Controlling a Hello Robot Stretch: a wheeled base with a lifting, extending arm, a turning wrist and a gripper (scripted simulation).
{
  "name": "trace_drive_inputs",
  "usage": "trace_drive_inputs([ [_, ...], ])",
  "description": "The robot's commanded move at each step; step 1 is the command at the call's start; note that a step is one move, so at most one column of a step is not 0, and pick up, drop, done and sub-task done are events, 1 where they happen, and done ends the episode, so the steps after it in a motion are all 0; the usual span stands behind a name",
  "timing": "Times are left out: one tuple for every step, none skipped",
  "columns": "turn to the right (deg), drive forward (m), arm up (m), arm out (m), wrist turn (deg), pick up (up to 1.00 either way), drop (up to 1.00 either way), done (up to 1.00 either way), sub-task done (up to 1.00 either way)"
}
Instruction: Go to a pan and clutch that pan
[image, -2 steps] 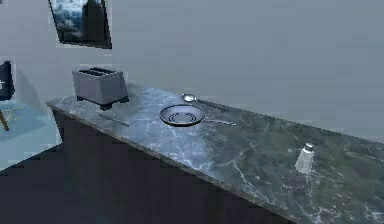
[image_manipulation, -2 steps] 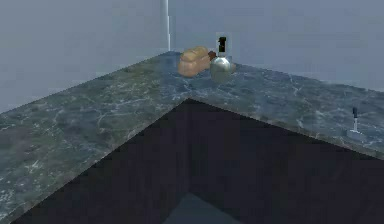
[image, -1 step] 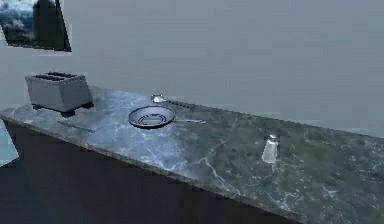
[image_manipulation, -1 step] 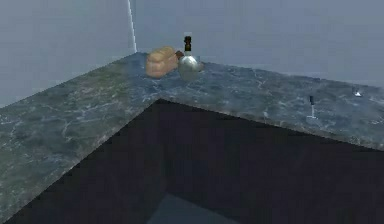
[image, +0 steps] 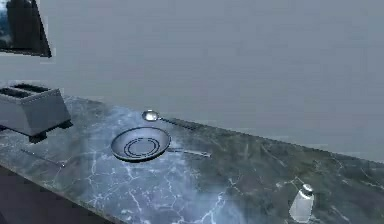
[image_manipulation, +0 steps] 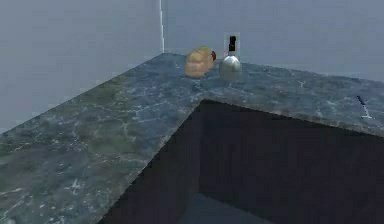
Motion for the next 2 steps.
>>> trace_drive_inputs([
  [-45.0,0.0,0.0,0.0,0.0,0.0,0.0,0.0,0.0],
  [-45.0,0.0,0.0,0.0,0.0,0.0,0.0,0.0,0.0],
])
